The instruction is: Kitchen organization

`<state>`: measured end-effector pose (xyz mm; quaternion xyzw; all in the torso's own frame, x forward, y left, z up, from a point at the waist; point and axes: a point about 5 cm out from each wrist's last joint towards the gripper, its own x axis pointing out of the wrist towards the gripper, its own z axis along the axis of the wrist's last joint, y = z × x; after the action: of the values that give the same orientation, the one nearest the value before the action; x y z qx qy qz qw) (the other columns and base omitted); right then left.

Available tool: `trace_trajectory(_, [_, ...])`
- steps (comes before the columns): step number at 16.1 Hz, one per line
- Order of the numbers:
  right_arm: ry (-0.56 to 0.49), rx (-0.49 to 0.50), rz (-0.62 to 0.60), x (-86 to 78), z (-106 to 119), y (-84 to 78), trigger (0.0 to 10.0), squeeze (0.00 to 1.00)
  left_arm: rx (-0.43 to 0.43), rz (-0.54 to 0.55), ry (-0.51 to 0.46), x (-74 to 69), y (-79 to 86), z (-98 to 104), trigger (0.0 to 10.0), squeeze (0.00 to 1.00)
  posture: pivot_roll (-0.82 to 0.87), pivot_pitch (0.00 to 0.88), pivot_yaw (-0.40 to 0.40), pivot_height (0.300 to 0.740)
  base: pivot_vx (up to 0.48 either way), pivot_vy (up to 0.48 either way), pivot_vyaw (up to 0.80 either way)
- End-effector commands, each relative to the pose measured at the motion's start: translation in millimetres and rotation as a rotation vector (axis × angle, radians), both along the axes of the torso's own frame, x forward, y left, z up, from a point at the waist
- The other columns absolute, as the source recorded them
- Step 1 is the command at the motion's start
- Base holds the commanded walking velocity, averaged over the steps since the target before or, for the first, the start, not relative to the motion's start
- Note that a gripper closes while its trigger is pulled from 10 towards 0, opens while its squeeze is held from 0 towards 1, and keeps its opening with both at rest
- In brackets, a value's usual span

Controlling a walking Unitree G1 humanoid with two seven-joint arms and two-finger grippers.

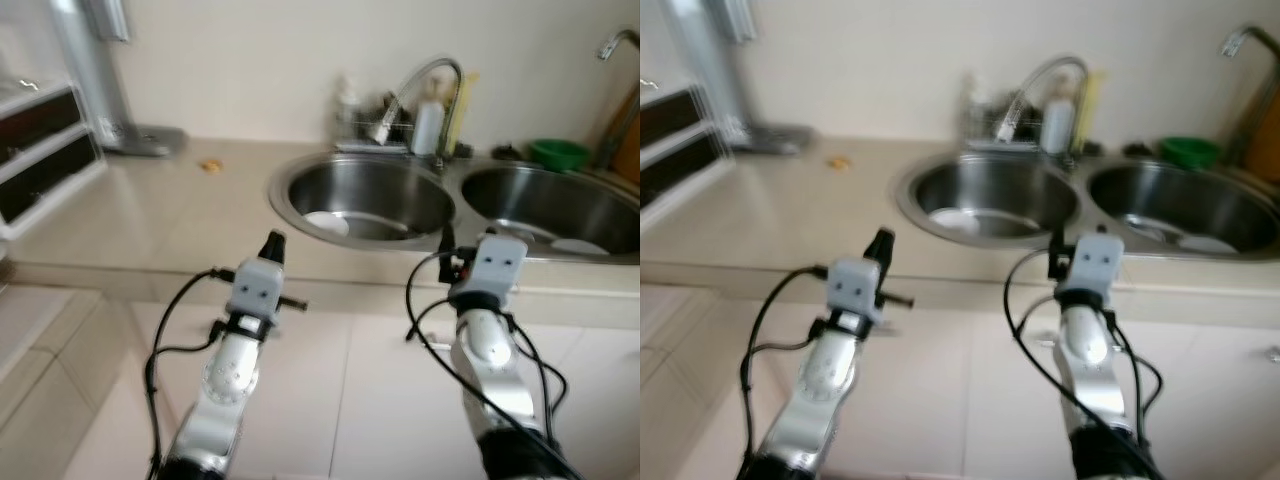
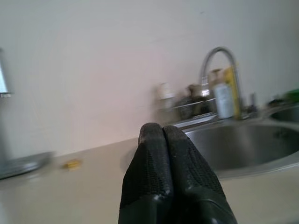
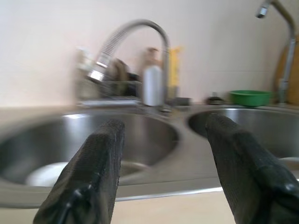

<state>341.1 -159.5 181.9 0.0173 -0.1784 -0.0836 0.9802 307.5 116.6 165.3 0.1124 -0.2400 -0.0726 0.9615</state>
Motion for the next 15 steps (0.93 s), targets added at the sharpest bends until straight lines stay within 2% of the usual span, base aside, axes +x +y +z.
trace_trajectory(1, [-0.005, -0.005, 0.017, 0.7, 4.0, 2.6, 10.0, 0.0, -0.002, -0.009, -0.018, 0.0, -3.5, 3.7, 10.0, 0.0, 0.03, 0.0, -0.006, 0.74, 0.0, 0.0, -0.8])
trace_trajectory(15, [0.028, -0.008, -0.021, -3.1, -3.7, -3.8, 10.0, 0.0, 0.028, -0.005, -0.002, 0.6, -5.6, -0.6, 10.0, 0.0, 0.02, 0.0, -0.006, 0.74, 0.0, 0.0, -0.8])
